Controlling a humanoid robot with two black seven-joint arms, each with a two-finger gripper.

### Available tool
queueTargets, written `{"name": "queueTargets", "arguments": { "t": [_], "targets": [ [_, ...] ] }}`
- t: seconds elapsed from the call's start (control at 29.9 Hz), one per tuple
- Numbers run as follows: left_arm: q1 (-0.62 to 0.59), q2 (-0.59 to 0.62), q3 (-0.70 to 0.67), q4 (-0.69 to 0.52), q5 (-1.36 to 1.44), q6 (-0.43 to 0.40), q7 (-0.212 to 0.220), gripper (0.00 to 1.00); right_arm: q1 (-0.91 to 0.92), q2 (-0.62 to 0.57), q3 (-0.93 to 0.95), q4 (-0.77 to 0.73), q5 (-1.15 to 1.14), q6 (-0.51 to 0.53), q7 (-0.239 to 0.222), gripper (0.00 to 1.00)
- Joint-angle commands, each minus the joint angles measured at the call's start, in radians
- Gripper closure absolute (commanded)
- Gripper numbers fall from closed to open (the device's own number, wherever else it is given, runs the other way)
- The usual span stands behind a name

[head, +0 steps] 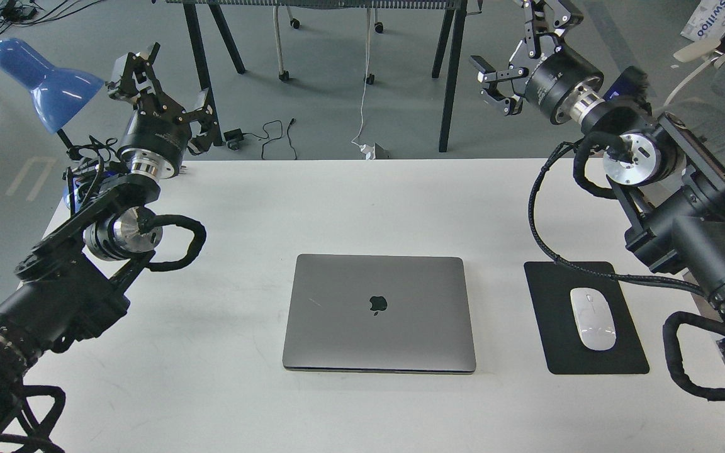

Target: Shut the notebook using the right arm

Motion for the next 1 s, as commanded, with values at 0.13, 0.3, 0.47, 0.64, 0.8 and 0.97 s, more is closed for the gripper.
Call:
{"name": "queueTargets", "arguments": {
  "t": [0.13, 0.3, 0.47, 0.64, 0.8, 0.97],
  "targets": [
    [0.000, 0.000, 0.000, 0.000, 0.000, 0.000, 0.000, 0.00, -0.026, 0.009, 0.057, -0.003, 0.273, -0.009, -0.011, 0.00],
    [0.000, 0.000, 0.000, 0.000, 0.000, 0.000, 0.000, 0.00, -0.065, 0.011, 0.076, 0.000, 0.361, 0.003, -0.013, 0.00],
    [0.000, 0.000, 0.000, 0.000, 0.000, 0.000, 0.000, 0.00, -0.074, 0.045, 0.096, -0.002, 0.455, 0.003, -0.011, 0.00],
    [0.000, 0.000, 0.000, 0.000, 0.000, 0.000, 0.000, 0.00, -0.094, 0.084, 0.149, -0.002, 0.459, 0.003, -0.013, 0.00],
    [0.000, 0.000, 0.000, 0.000, 0.000, 0.000, 0.000, 0.00, -0.111, 0.100, 0.140, 0.000, 0.459, 0.006, -0.010, 0.00],
    [0.000, 0.000, 0.000, 0.000, 0.000, 0.000, 0.000, 0.00, -0.114, 0.097, 0.104, 0.000, 0.455, 0.009, -0.005, 0.00]
  ]
}}
